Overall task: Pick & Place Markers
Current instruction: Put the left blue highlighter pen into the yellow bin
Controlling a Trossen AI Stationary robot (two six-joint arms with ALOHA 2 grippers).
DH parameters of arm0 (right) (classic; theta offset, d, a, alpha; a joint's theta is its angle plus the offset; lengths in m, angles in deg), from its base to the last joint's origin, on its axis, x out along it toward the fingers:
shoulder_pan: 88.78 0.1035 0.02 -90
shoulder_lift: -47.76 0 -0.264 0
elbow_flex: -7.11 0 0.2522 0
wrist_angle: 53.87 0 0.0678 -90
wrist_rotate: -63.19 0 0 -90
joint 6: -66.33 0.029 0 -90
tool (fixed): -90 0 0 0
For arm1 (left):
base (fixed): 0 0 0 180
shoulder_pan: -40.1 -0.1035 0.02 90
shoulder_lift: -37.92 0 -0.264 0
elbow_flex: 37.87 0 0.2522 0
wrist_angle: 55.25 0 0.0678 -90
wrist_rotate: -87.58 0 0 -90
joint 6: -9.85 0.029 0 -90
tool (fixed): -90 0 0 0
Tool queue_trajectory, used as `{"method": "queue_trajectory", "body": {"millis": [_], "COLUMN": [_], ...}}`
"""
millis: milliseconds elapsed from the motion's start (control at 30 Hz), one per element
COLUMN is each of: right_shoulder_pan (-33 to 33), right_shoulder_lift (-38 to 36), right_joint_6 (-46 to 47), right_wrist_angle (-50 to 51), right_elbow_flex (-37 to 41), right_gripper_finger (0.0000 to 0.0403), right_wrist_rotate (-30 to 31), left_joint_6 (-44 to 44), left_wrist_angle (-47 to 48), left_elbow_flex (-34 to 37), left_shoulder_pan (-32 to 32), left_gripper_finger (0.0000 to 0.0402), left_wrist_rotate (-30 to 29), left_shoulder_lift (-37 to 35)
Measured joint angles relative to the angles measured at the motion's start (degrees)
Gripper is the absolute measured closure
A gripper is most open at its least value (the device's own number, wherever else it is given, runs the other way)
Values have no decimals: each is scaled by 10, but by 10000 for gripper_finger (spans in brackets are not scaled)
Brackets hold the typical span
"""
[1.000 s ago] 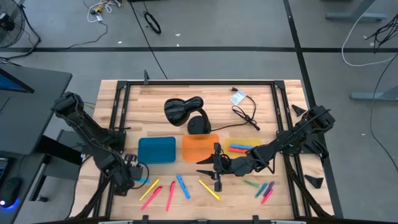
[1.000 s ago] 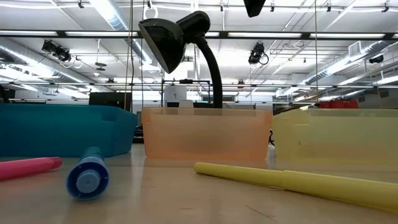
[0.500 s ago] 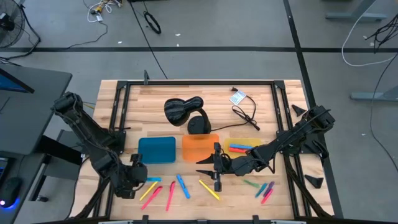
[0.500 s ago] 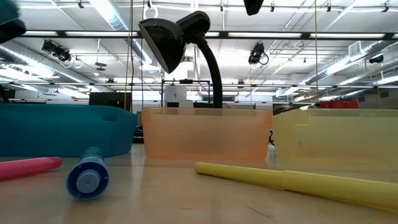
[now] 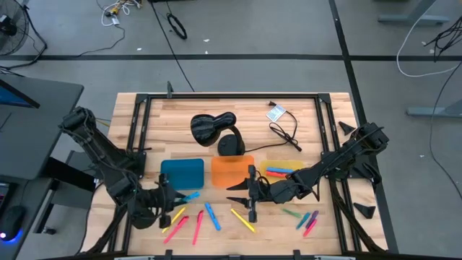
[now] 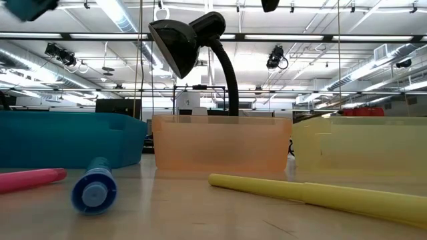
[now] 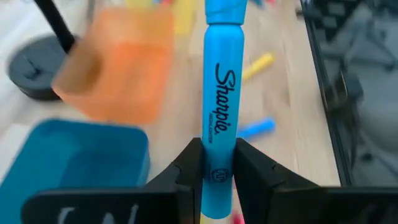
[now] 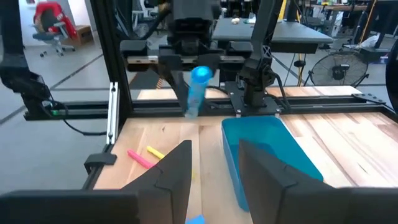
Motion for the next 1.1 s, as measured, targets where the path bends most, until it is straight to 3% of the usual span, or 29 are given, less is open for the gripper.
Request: {"method": "queue_trajectory", "body": {"millis": [133, 300, 833, 1100], "right_shoulder_pan": [0, -1, -22, -22], "right_shoulder_lift": [0, 0, 0, -4], "right_joint_6": [6, 14, -4, -36], "right_wrist_angle": [-20, -44, -72, -73], "right_elbow_flex": [0, 0, 0, 0], "right_gripper_finger": [273, 273, 271, 217], "right_wrist_rotate": [0, 0, 0, 16], "left_joint_6": [18, 101, 255, 274], "left_wrist_angle": [-45, -124, -299, -322], "left_elbow_flex": [0, 0, 0, 0], "left_shoulder_pan": [-19, -44, -136, -148], "left_gripper_finger": [330, 332, 330, 330], "left_wrist_rotate": [-47, -76, -55, -54], "left_shoulder_lift": [0, 0, 0, 0]}}
